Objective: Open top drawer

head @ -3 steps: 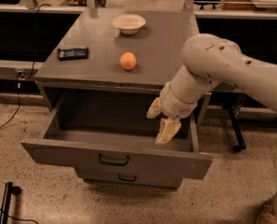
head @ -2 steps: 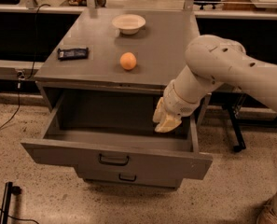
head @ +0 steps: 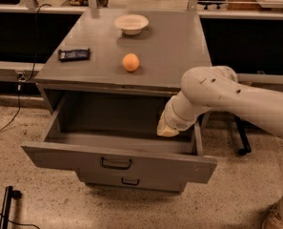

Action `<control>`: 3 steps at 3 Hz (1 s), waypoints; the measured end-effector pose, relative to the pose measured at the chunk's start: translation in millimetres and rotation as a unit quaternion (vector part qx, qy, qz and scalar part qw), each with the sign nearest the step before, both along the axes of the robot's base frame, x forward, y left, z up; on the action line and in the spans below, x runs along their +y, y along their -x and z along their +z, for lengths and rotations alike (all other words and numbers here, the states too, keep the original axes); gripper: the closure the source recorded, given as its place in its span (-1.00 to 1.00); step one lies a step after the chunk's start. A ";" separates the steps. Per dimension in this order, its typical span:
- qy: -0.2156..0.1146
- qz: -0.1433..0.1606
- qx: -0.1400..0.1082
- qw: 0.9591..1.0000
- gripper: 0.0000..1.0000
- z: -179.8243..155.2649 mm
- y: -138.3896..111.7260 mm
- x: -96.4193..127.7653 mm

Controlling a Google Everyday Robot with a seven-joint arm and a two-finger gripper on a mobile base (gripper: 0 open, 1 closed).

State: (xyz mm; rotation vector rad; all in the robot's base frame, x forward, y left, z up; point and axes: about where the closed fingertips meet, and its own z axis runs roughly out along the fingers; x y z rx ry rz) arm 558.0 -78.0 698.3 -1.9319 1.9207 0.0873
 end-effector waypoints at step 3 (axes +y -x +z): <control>-0.055 0.008 0.060 0.997 1.00 -75.0 -12.8 21.2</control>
Offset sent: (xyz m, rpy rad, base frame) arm 0.0365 0.0140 -0.0861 0.1255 0.1101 -0.0320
